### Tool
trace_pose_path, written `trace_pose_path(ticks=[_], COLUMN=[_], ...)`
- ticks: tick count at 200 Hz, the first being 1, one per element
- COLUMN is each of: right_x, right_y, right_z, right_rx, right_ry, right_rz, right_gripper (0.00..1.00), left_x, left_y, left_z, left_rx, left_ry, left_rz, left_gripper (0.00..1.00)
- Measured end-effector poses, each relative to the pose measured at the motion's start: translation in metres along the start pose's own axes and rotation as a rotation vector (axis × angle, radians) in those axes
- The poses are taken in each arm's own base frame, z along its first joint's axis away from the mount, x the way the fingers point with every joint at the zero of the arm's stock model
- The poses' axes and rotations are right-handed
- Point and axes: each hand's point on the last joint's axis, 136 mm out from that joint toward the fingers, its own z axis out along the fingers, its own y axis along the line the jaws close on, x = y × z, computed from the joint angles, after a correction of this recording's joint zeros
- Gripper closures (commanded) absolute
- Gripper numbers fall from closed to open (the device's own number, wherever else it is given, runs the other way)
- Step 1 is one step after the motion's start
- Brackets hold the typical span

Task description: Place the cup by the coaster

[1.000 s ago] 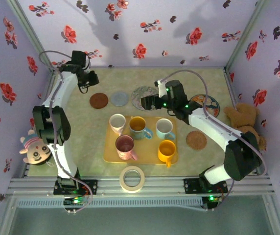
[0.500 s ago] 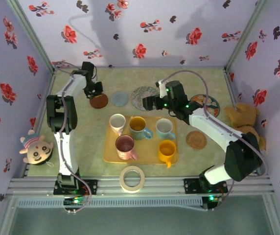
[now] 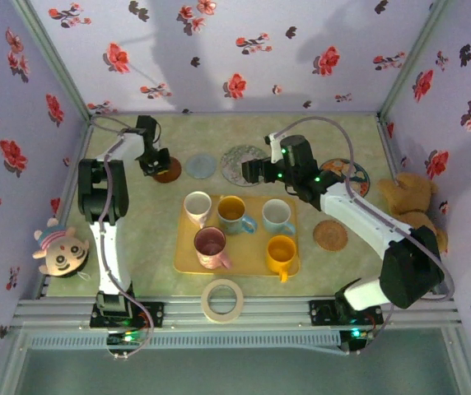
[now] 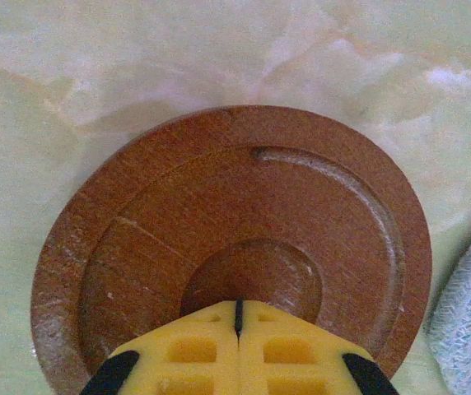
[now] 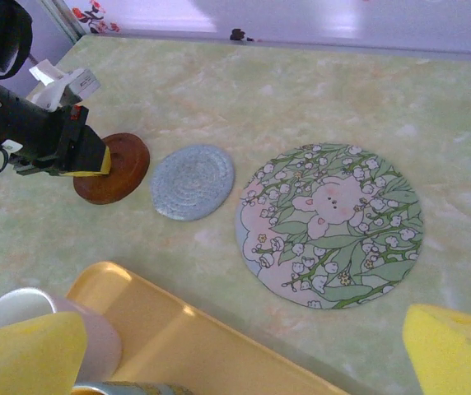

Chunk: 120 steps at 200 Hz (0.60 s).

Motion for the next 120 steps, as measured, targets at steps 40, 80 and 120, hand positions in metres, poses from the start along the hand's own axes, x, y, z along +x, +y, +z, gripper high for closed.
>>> trace_pose_path(ticks=[40,80,120], right_x=[0.002,0.003,0.003], right_y=[-0.001,-0.001,-0.001], right_z=[0.001,0.001,0.001], right_rx=[0.001,0.001,0.002], right_ry=[0.004,0.005,0.005], right_rz=[0.000,0.000,0.001], right_gripper=[0.01,0.00,0.00], left_x=[0.000,-0.004,-0.007], left_y=[0.001,0.007,0.012], left_z=[0.000,-0.001,-0.002], left_rx=[0.004,0.002,0.005], left_ry=[-0.010,-0.019,-0.027], left_rz=[-0.002,-0.014,-0.023], left_gripper=[1.00,1.00,1.00])
